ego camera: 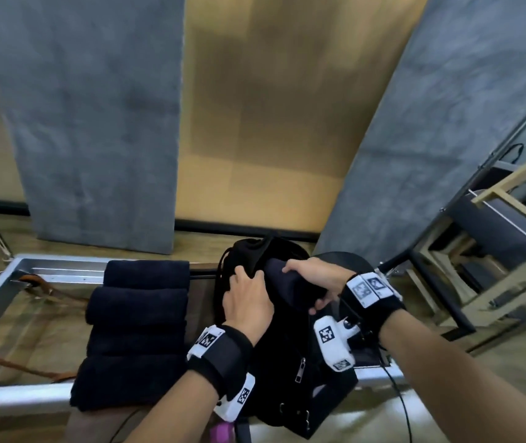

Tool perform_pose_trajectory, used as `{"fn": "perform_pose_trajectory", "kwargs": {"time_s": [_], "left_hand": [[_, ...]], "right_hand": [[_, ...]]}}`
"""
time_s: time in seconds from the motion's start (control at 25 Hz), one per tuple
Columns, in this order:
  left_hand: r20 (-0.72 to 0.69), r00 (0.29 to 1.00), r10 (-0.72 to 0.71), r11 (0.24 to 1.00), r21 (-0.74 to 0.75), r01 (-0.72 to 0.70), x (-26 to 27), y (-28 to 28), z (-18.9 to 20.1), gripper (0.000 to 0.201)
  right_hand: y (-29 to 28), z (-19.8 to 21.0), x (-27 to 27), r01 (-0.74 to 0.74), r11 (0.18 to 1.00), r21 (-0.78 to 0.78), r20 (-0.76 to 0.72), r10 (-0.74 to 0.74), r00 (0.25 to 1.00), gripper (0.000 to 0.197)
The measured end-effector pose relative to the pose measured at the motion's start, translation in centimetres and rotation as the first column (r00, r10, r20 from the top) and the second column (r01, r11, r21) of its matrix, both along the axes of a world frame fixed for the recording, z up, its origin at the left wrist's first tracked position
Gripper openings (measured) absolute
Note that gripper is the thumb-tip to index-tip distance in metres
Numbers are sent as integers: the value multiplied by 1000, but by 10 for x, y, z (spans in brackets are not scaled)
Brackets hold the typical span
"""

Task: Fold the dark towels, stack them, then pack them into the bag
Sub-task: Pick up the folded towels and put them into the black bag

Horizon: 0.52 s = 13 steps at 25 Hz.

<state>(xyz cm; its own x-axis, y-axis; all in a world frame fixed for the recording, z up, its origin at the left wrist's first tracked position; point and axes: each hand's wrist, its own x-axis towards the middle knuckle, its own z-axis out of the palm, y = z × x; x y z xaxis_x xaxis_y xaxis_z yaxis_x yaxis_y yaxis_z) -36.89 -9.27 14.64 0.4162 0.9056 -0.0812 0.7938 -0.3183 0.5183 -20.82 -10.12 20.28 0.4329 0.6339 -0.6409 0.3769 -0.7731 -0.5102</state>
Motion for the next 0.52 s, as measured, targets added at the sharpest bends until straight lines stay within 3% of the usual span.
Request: {"fn": "perform_pose_trajectory", "kwargs": {"time_s": [0.12,0.2,0.32,0.52], "left_hand": [[85,995,-58,996,-64,64,2,5,2,50],[84,994,-76,990,-111,85,1,8,4,67],[61,993,-105,983,-142,112,-4,13,3,81],[97,988,-120,981,-142,133,-6,21,1,91]], "right_hand": [[28,-25,-9,26,1000,-17,-69,-27,997,42],[44,-38,-5,-4,1000,6,15,4,1000,43],[49,-50,6,87,995,38,138,-92,986,46],[33,-75,40,-22,998,-67,269,39,962,42]]}}
